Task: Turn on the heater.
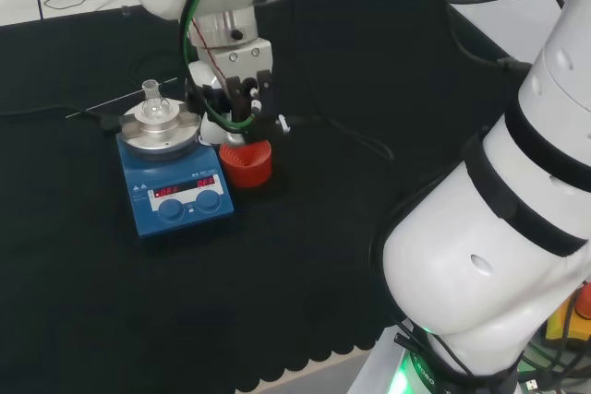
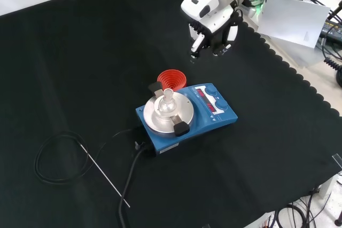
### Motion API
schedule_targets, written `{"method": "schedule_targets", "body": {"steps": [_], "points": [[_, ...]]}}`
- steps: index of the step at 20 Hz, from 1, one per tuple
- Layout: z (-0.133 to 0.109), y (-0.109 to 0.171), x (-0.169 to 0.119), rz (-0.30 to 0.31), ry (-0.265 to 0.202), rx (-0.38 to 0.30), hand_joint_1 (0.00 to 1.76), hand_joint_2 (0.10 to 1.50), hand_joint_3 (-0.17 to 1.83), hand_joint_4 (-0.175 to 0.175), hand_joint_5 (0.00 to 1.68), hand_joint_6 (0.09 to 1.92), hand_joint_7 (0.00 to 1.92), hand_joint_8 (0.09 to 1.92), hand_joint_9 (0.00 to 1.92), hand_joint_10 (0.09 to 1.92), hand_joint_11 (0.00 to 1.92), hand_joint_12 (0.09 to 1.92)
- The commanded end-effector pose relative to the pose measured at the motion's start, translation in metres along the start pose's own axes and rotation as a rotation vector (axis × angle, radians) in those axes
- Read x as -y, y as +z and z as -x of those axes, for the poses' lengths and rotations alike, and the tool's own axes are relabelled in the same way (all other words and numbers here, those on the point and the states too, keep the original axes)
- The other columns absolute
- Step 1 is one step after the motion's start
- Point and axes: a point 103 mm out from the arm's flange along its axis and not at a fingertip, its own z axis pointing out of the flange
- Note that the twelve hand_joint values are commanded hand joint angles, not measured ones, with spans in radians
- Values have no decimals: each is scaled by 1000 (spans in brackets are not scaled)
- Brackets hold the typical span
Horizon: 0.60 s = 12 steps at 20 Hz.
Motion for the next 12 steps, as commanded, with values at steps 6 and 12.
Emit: {"method": "schedule_targets", "body": {"steps": [6,12], "points": [[-9,28,8,-119,-73,1,1421,726,942,-77,380,806,1558,1486,1636,1432,1318,1391],[-20,38,5,-180,-109,10,1434,718,971,-62,336,800,1567,1492,1639,1441,1313,1404]]}}
